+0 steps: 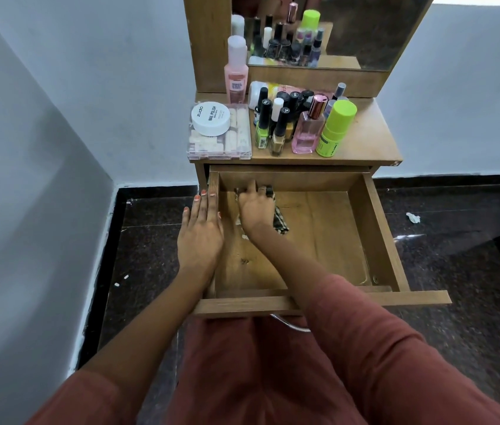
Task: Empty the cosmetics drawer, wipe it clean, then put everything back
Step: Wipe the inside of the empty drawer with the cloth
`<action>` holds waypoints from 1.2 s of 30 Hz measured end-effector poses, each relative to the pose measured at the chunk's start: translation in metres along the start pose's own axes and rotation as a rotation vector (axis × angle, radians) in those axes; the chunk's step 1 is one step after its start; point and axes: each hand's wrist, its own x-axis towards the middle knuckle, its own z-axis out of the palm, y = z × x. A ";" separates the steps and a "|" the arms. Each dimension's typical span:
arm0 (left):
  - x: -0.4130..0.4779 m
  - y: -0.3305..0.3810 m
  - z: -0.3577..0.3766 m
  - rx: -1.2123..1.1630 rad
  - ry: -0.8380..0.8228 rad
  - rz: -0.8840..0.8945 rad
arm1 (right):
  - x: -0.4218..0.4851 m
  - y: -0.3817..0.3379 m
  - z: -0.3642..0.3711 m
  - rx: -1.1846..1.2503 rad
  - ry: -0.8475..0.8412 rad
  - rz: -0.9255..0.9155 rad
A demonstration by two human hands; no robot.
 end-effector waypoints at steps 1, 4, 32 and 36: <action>0.000 0.000 -0.001 0.002 -0.001 -0.002 | -0.002 0.007 0.001 0.000 -0.007 -0.013; -0.001 0.002 -0.001 0.017 -0.011 -0.002 | -0.009 0.033 0.002 -0.013 -0.001 -0.022; -0.001 0.001 0.002 -0.013 -0.002 0.010 | -0.013 0.117 0.017 -0.059 0.014 0.148; -0.001 0.001 0.002 -0.009 0.001 0.012 | -0.015 0.145 0.021 -0.041 0.065 0.245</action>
